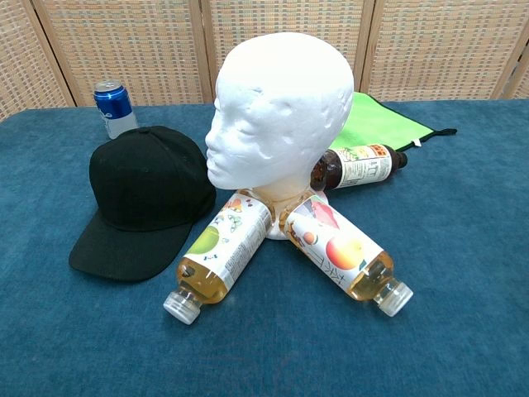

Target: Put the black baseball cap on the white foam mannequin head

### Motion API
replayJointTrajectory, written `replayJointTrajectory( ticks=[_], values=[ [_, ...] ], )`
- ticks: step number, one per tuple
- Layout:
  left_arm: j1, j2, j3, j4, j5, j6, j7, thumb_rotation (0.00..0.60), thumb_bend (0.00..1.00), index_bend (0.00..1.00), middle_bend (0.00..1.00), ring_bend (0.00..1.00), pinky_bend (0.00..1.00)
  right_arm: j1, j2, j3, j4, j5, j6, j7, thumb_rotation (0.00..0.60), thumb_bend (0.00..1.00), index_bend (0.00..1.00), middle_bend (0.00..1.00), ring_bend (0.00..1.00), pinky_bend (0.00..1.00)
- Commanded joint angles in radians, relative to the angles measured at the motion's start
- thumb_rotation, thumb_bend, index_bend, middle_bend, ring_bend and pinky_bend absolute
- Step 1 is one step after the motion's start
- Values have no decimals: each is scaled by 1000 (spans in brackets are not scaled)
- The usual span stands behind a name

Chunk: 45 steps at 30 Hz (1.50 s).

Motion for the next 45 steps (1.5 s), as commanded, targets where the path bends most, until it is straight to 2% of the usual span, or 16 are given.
replayJointTrajectory(
  ticks=[1,31,41,45],
  values=[
    [0,0,0,1,1,1,0,600,0,0,0,0,0,0,0,0,0,0,0,0,600,60,74,0,0,0],
    [-3,-7,3,7,9,-8,2,600,0,0,0,0,0,-1,1,6,-2,-3,12,9,600,60,74,0,0,0],
    [-6,-1,22,18,43,-20,-11,600,0,0,0,0,0,-2,1,9,2,1,17,11,600,60,74,0,0,0],
    [-9,-5,37,54,68,-30,-32,600,0,0,0,1,7,-2,0,10,3,4,14,9,600,60,74,0,0,0]
  ],
)
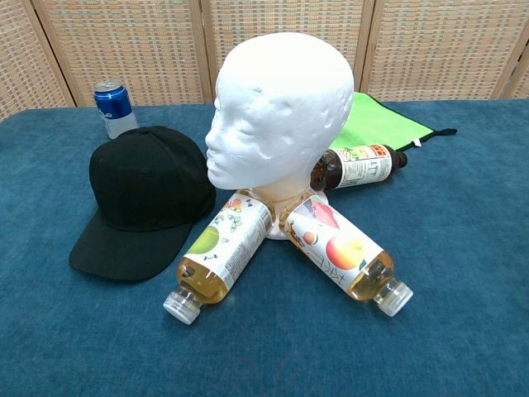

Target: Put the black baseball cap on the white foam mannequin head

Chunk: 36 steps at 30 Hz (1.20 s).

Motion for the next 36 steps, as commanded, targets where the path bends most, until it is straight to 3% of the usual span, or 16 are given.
replayJointTrajectory(
  ticks=[1,4,6,9,13,15,18,23,30,36],
  values=[
    [-4,-6,12,38,27,-7,-26,600,0,0,0,12,26,0,-1,0,1,-1,-1,-3,600,60,74,0,0,0],
    [-5,-34,14,100,61,6,-56,600,0,0,78,184,227,0,-2,-1,1,-4,0,-5,600,60,74,0,0,0],
    [-6,-59,15,144,85,18,-74,600,1,0,261,375,410,0,-2,-2,0,-5,1,-6,600,60,74,0,0,0],
    [-9,-124,8,259,143,59,-107,600,22,0,448,525,529,-1,-2,-2,-1,-6,1,-8,600,60,74,0,0,0],
    [-18,-194,-1,377,175,81,-149,600,80,2,593,632,605,-1,-4,-2,0,-5,-1,-11,600,60,74,0,0,0],
    [-28,-218,-7,415,176,76,-173,600,164,10,678,695,654,0,-5,-3,0,-5,-3,-13,600,60,74,0,0,0],
    [-42,-254,-13,469,179,69,-202,600,263,30,753,754,701,0,-6,-2,2,-4,-4,-13,600,60,74,0,0,0],
    [-70,-313,-19,564,169,28,-221,600,323,80,797,792,723,1,-8,-2,4,-2,-7,-13,600,60,74,0,0,0],
    [-100,-391,-23,663,112,-54,-275,600,309,101,819,809,741,2,-9,-1,7,2,-10,-13,600,60,74,0,0,0],
    [-127,-441,-16,752,112,-89,-275,600,322,40,828,816,743,3,-10,3,9,11,-11,-8,600,59,74,0,0,0]
  ],
)
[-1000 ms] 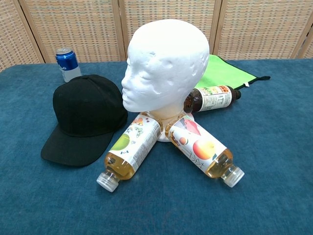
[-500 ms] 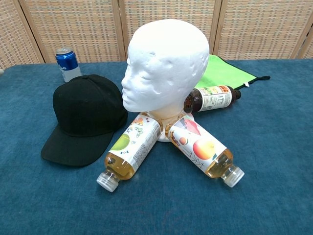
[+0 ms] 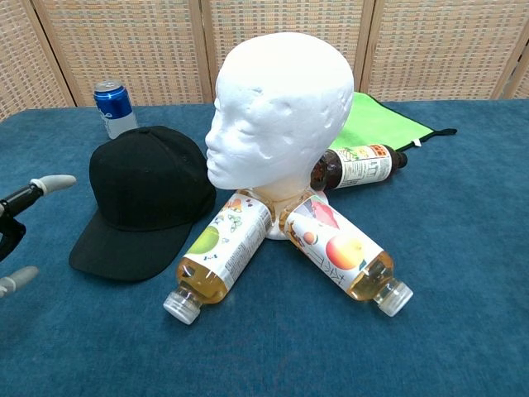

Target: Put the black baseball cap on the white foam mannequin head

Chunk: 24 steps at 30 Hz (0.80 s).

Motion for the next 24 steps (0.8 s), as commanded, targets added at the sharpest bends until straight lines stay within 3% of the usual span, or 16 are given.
replayJointTrajectory(
  ticks=[1,8,15,24],
  values=[
    [-22,-45,7,79,10,-8,-11,600,326,44,830,817,743,1,0,2,2,4,-2,4,600,59,74,0,0,0],
    [-49,-125,20,226,41,12,-49,600,332,164,836,823,744,1,-4,3,8,7,-2,6,600,60,74,0,0,0],
    [-67,-184,22,325,32,5,-68,600,334,198,843,829,746,3,-7,7,14,14,-3,12,600,60,74,0,0,0],
    [-92,-245,18,430,15,-7,-83,600,335,139,863,846,765,3,-10,7,18,12,0,10,600,60,74,0,0,0]
  ],
)
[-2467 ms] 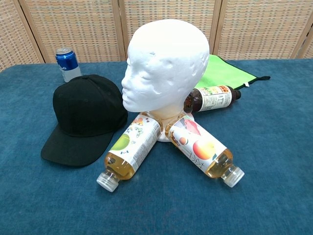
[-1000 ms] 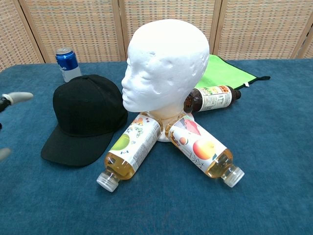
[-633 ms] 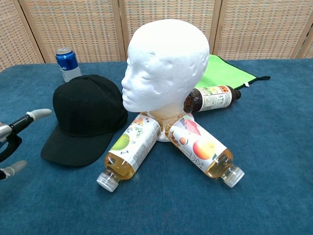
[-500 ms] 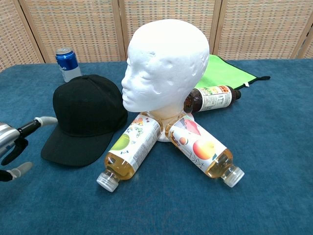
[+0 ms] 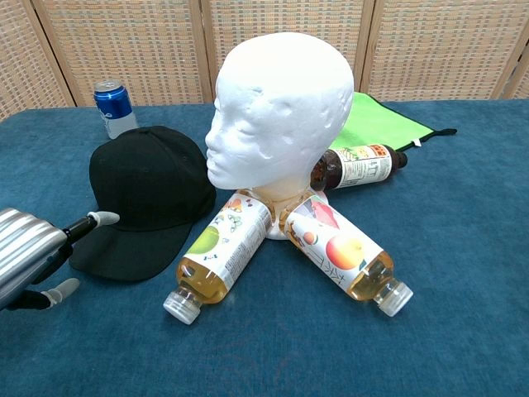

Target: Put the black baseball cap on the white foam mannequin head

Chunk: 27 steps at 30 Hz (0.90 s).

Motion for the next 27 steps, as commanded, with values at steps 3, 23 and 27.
replayJointTrajectory(
  ticks=[3,23,27],
  values=[
    [-16,-40,2,67,-6,-5,-11,600,335,153,863,846,765,0,-1,0,1,0,1,-1,600,60,74,0,0,0],
    [-75,-181,-14,324,-11,80,-94,600,371,452,933,899,788,4,-14,-5,15,-8,-2,-4,600,60,74,0,0,0],
    [-84,-204,-14,369,-20,79,-109,600,372,452,935,901,790,5,-17,-6,17,-11,-4,-7,600,61,74,0,0,0]
  ],
)
